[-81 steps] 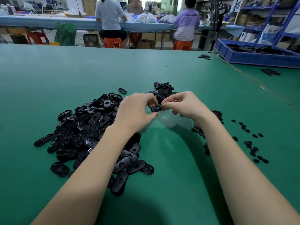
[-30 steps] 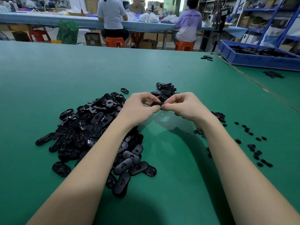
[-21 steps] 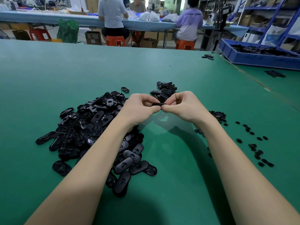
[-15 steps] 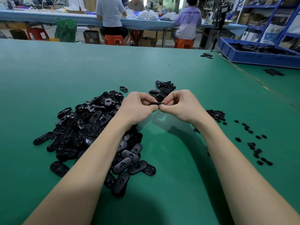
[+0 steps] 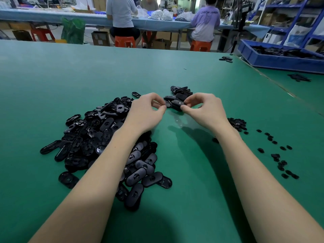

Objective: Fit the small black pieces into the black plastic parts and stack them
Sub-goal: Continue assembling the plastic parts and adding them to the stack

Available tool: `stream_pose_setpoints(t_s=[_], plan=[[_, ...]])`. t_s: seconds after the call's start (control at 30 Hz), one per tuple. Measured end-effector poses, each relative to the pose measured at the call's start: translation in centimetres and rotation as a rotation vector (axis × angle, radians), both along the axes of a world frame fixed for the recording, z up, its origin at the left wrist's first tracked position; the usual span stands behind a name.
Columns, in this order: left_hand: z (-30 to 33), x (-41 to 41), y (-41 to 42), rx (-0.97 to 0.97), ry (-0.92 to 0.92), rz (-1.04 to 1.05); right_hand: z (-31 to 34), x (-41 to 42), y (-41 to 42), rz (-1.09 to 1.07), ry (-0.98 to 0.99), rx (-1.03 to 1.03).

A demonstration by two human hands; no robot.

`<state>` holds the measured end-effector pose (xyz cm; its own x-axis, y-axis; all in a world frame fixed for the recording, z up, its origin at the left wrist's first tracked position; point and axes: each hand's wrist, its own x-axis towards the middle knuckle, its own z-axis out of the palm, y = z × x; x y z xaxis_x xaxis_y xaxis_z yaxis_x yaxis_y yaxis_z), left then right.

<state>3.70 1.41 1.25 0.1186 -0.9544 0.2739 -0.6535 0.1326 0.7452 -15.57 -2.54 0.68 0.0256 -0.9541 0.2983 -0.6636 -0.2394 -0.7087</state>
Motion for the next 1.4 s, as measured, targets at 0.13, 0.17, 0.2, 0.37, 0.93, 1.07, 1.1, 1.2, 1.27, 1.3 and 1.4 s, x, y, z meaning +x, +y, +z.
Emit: stream_pose_setpoints(t_s=[0.13,0.17,0.2,0.37,0.93,1.07,1.1,1.2,1.27,1.3,1.4], plan=[[-0.1,0.6,0.0,0.057,-0.111,-0.041,0.3,1.6,-1.9,-0.151,0.040,0.063],[-0.2,0.6,0.0,0.062,-0.126,-0.056,0.3,2.0,-2.4,-0.169,0.069,0.084],[-0.1,0.7,0.1,0.065,-0.138,-0.075,0.4,2.3,-2.9,-0.188,0.096,0.102],[0.2,0.9,0.3,0.074,-0.155,-0.129,0.3,3.0,-3.7,-0.224,0.164,0.133],[0.6,1.3,0.3,0.106,-0.064,-0.177,1.6,4.1,3.8,0.523,0.347,0.435],[0.6,1.3,0.4,0.107,-0.088,-0.181,1.5,4.8,4.1,0.498,0.359,0.406],[0.6,1.3,0.4,0.108,-0.095,-0.182,1.5,4.9,4.1,0.495,0.369,0.405],[0.6,1.3,0.4,0.110,-0.116,-0.184,1.7,5.0,4.3,0.487,0.389,0.409],[0.7,1.4,0.5,0.113,-0.126,-0.179,1.8,5.0,4.3,0.487,0.371,0.406],[0.7,1.4,0.5,0.113,-0.130,-0.176,1.8,5.1,4.4,0.487,0.365,0.400],[0.8,1.2,0.7,0.115,-0.150,-0.176,1.5,5.4,4.5,0.492,0.377,0.393]])
